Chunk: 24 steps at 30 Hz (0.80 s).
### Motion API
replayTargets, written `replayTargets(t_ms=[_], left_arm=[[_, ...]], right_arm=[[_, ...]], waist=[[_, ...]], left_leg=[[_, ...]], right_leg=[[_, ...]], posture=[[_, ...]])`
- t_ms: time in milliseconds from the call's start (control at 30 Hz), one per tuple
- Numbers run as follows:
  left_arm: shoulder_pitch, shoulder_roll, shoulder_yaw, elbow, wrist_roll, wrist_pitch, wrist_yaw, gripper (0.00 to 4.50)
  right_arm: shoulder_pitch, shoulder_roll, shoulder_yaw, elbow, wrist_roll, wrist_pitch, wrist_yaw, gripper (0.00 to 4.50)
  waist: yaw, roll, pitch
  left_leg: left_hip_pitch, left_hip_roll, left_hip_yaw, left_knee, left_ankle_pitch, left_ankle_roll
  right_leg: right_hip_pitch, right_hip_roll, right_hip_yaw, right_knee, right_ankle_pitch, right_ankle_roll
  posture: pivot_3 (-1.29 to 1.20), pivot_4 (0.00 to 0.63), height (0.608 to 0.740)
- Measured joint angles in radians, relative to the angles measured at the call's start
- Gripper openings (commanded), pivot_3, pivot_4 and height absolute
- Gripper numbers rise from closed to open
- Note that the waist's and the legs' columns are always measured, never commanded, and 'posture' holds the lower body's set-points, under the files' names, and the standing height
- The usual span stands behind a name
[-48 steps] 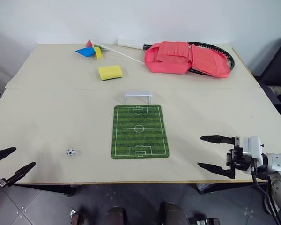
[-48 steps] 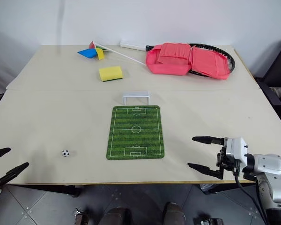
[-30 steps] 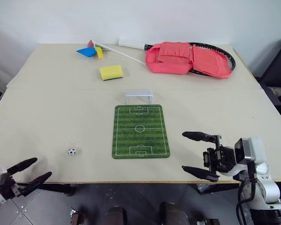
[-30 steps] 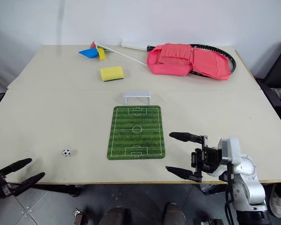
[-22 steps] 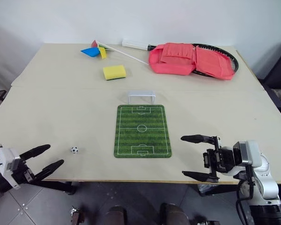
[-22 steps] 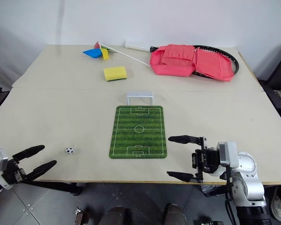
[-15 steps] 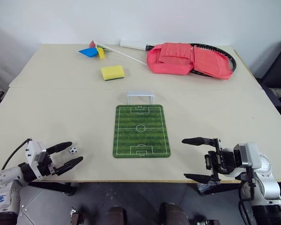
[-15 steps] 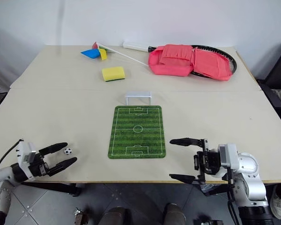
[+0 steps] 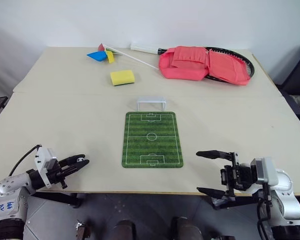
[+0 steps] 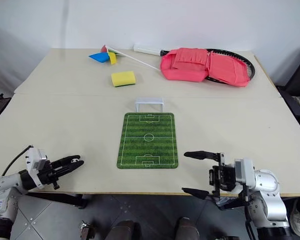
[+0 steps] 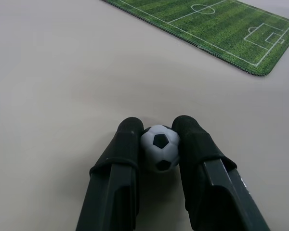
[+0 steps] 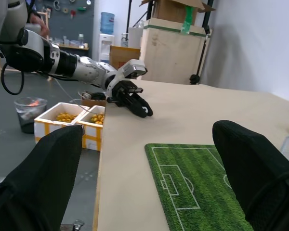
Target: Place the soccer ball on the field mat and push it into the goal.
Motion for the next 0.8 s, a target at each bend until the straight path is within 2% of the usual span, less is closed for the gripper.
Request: replayTargets(t_ms=[100, 167, 300, 433, 500, 800], left_arm=[[-0.055, -0.007, -0.050, -0.103, -0.029, 0.084, -0.014, 0.85], [-0.149, -0.009, -0.109, -0.209, -0.043, 0.154, -0.018, 0.85], [-0.280, -0.037, -0.209, -0.328, -0.037, 0.230, -0.002, 0.85], [-0.410, -0.170, -0.448, -0.325, 0.102, 0.238, 0.017, 0.85], [-0.423, -0.210, -0.517, -0.295, 0.151, 0.212, 0.024, 0.85], [-0.462, -0.254, -0.585, -0.120, 0.276, 0.093, 0.042, 0.85]], right_arm=[[0.004, -0.009, -0.038, -0.003, 0.002, -0.014, -0.010, 4.50], [0.018, -0.048, -0.067, -0.004, 0.005, -0.011, -0.007, 4.50], [0.052, -0.093, -0.127, 0.005, 0.015, -0.010, 0.007, 4.50], [0.068, -0.149, -0.187, 0.076, 0.014, -0.011, 0.024, 4.50], [0.080, -0.150, -0.199, 0.079, 0.014, -0.013, 0.024, 4.50], [0.097, -0.140, -0.202, 0.090, 0.012, -0.022, 0.021, 4.50]], waist=[[0.013, 0.000, 0.000], [0.028, 0.000, 0.000], [0.021, 0.001, 0.000], [0.022, 0.001, 0.000], [0.013, 0.001, 0.000], [0.026, 0.001, 0.001]], left_leg=[[-0.001, 0.000, 0.000, 0.002, 0.000, 0.000], [-0.002, 0.000, -0.001, 0.004, 0.000, 0.000], [0.000, 0.000, 0.001, 0.002, 0.000, 0.000], [-0.001, -0.001, 0.002, 0.004, 0.000, 0.001], [0.000, 0.000, 0.003, 0.002, 0.000, 0.001], [-0.001, 0.001, 0.004, 0.005, 0.000, 0.001]], right_leg=[[0.000, 0.000, 0.000, 0.001, 0.000, 0.000], [0.000, 0.000, 0.000, 0.001, 0.001, 0.000], [0.000, 0.000, 0.002, 0.000, 0.002, 0.000], [0.001, 0.000, 0.002, -0.001, 0.002, 0.001], [0.000, 0.002, 0.003, -0.001, 0.002, 0.001], [0.000, 0.002, 0.005, -0.004, 0.004, 0.002]], posture=[[0.00, 0.150, 0.740], [0.00, 0.150, 0.740], [0.00, 0.150, 0.740], [0.00, 0.150, 0.740], [0.00, 0.150, 0.740], [0.00, 0.150, 0.740]])
